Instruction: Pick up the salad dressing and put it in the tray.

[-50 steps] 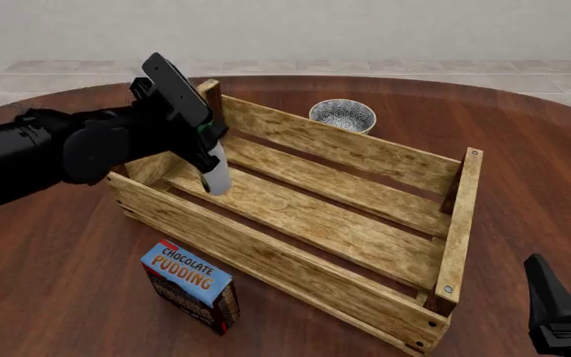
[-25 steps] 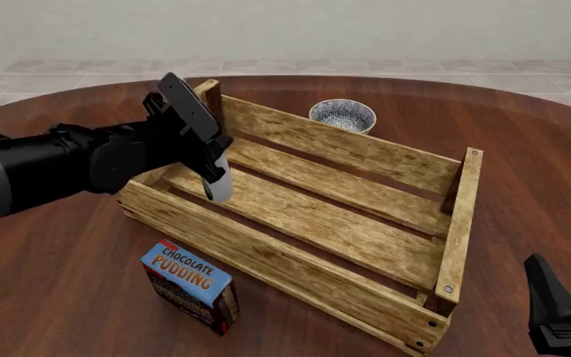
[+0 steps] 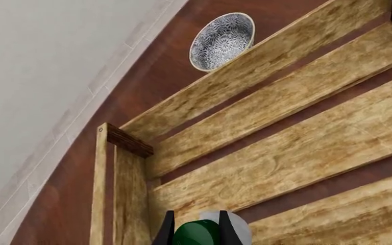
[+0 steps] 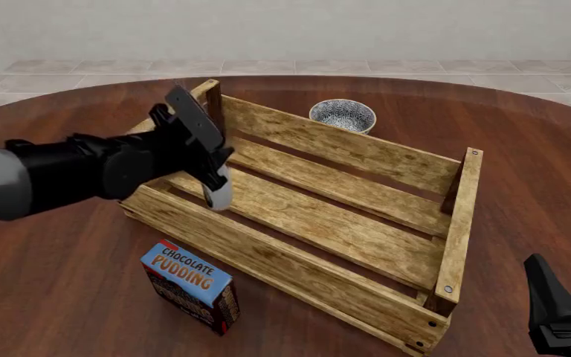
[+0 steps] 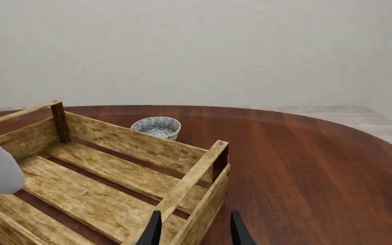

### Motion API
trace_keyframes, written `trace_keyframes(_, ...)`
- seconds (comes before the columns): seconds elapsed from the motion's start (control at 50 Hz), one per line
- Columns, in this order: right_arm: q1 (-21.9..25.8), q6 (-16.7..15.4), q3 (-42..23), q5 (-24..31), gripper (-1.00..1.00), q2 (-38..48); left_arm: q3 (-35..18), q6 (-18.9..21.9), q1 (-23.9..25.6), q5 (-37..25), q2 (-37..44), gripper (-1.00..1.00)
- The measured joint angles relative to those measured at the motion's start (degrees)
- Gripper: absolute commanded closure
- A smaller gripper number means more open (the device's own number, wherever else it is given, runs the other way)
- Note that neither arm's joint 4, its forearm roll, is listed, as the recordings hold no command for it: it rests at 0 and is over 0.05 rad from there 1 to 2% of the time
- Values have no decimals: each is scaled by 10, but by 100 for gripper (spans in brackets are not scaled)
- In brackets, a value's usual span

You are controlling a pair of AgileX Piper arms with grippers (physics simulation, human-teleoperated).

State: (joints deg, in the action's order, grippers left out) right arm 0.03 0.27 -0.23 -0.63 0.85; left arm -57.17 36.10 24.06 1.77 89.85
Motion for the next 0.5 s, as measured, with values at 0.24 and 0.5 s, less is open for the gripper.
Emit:
trace_keyframes(0.24,0,0,0,0,-100,0,7,2,0,9,11,100)
trace_keyframes(0.5,0,0,0,0,-100,0,14,3,-1,19,23,100)
